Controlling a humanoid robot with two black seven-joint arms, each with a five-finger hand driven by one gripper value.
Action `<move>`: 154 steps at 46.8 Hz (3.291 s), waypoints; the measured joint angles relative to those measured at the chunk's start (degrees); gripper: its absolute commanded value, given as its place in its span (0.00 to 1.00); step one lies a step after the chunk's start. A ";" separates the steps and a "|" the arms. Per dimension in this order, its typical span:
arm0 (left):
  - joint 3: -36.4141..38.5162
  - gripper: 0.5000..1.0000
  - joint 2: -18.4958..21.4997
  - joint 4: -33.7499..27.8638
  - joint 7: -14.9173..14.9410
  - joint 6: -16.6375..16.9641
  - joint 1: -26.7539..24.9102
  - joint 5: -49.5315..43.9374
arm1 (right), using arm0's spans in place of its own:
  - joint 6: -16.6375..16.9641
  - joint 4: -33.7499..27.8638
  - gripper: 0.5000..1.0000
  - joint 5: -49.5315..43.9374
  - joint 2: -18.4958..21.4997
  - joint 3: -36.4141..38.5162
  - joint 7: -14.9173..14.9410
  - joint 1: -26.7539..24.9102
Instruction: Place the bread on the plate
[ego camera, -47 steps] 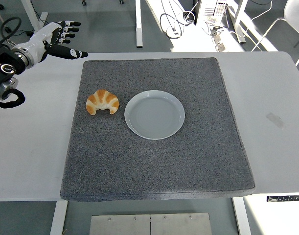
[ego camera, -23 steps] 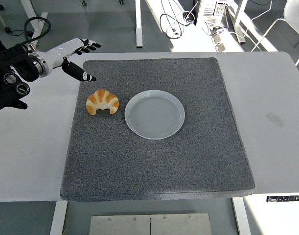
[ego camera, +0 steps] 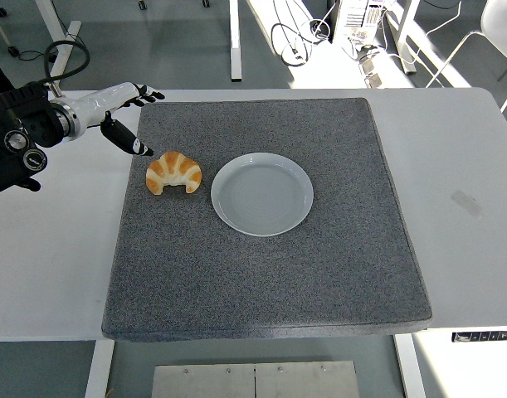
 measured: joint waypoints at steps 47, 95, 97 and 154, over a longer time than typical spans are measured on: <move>5.22 0.87 -6.96 4.76 2.26 0.09 0.44 6.43 | 0.00 0.00 1.00 0.00 0.00 0.00 0.00 -0.01; 5.35 0.60 -13.25 12.00 1.90 0.22 1.97 6.41 | 0.00 0.00 1.00 0.00 0.00 0.00 0.00 -0.02; 5.35 0.51 -13.31 12.02 1.90 0.20 1.97 6.41 | 0.00 0.00 1.00 0.00 0.00 0.00 0.00 -0.02; 2.42 0.11 -8.17 11.12 1.37 -4.32 -5.76 5.37 | 0.00 0.00 1.00 0.00 0.00 0.01 0.00 -0.01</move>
